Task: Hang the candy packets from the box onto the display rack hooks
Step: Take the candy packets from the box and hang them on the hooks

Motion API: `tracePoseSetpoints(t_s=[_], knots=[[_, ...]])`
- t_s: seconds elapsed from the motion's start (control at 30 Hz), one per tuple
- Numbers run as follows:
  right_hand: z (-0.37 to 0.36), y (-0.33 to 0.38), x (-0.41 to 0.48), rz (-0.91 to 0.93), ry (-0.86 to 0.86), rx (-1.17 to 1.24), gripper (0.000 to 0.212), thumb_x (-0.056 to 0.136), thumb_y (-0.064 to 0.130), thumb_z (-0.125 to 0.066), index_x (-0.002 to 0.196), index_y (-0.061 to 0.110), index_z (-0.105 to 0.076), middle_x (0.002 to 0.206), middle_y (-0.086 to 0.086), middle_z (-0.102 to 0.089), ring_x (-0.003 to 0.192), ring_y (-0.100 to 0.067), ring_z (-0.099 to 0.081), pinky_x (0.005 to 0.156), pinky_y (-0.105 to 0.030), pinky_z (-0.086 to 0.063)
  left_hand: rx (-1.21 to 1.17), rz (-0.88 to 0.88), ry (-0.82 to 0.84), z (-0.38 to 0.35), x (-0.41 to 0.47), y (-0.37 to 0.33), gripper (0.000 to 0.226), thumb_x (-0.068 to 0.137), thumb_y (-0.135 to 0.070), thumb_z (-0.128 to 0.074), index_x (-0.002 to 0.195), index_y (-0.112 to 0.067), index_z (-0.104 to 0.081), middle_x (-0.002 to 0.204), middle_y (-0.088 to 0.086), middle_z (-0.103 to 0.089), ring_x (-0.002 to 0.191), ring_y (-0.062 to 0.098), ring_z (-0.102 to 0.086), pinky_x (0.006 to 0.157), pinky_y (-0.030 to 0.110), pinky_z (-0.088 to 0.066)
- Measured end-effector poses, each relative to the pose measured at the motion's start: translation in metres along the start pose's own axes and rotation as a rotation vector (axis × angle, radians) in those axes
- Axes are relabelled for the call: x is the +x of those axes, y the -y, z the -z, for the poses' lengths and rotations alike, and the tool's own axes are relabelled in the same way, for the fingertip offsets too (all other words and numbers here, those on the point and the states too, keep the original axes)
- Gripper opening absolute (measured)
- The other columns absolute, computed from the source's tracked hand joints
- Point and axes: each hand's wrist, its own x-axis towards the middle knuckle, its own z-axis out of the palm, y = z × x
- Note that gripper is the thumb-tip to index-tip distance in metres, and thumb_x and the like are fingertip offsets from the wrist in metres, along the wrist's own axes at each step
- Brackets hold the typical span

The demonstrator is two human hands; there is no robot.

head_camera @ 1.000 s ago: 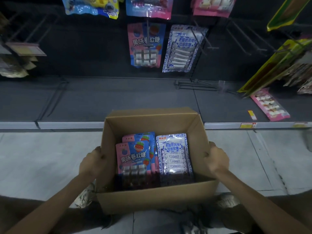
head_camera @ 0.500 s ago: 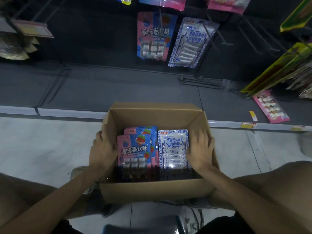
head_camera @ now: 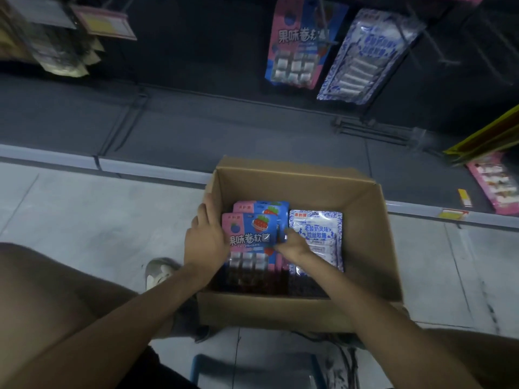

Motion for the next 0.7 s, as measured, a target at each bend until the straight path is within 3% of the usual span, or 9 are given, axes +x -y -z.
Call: tracePoseSetpoints(t_s=[0.1,0.2,0.3,0.4,0.47,0.6,0.7], knots=[[-0.032,0.023,0.020,-0.059,-0.101,0.167,0.049,0.092,0.018,-0.073,0.137,0.017,-0.053,0.125,-0.007,-0.069,0.108,-0.027,-0.069,0.094,-0.038,-0.058,0.026,0.001,-0.009,-0.001,0.000,0.001,0.101,0.088,-0.038,-0.076,0.163,-0.010,-0.013,0.145,0.016,-0.049,0.108,0.032,-0.064,0.082,0.044,-0.060],[-0.057,0.027,0.037,-0.126,-0.088,0.225,0.063,0.087,0.015,-0.078,0.141,0.020,-0.045,0.130,-0.005,-0.063,0.102,-0.021,-0.062,0.084,-0.030,-0.052,0.054,0.020,-0.020,-0.002,0.000,-0.001,0.099,0.088,-0.036,-0.077,0.161,-0.009,-0.017,0.142,0.016,-0.052,0.108,0.032,-0.065,0.082,0.042,-0.060],[-0.069,0.026,0.040,-0.187,-0.124,0.254,0.081,0.085,0.020,-0.082,0.150,0.022,-0.034,0.142,-0.008,-0.058,0.118,-0.026,-0.064,0.091,-0.026,-0.051,0.068,0.040,-0.006,0.001,0.000,-0.005,0.098,0.088,-0.039,-0.077,0.159,-0.012,-0.016,0.144,0.015,-0.050,0.112,0.030,-0.064,0.087,0.040,-0.060],[-0.070,0.020,0.039,-0.242,-0.201,0.212,0.086,0.087,0.018,-0.078,0.157,0.020,-0.027,0.146,-0.014,-0.050,0.127,-0.035,-0.061,0.100,-0.037,-0.052,0.061,0.057,0.016,0.000,0.001,-0.005,0.100,0.088,-0.043,-0.079,0.158,-0.014,-0.014,0.148,0.013,-0.047,0.117,0.029,-0.062,0.092,0.039,-0.058],[-0.067,0.014,0.039,-0.240,-0.218,0.229,0.079,0.088,0.013,-0.075,0.154,0.019,-0.031,0.145,-0.015,-0.053,0.126,-0.037,-0.062,0.103,-0.040,-0.054,0.062,0.064,0.021,0.000,0.001,-0.004,0.102,0.087,-0.045,-0.079,0.158,-0.016,-0.013,0.150,0.012,-0.046,0.120,0.029,-0.061,0.093,0.038,-0.058],[-0.062,0.010,0.038,-0.221,-0.242,0.250,0.054,0.090,0.006,-0.071,0.136,0.013,-0.045,0.125,-0.010,-0.069,0.113,-0.033,-0.070,0.087,-0.034,-0.052,0.053,0.075,0.037,0.001,0.002,-0.004,0.101,0.089,-0.046,-0.078,0.159,-0.017,-0.012,0.152,0.012,-0.044,0.123,0.028,-0.060,0.096,0.038,-0.057],[-0.065,0.011,0.034,-0.185,-0.220,0.296,0.042,0.088,0.007,-0.079,0.122,0.016,-0.056,0.118,-0.004,-0.073,0.104,-0.026,-0.072,0.084,-0.029,-0.054,0.040,0.060,0.019,0.001,0.003,-0.004,0.099,0.090,-0.041,-0.077,0.160,-0.014,-0.013,0.148,0.013,-0.046,0.119,0.029,-0.061,0.092,0.040,-0.059]])
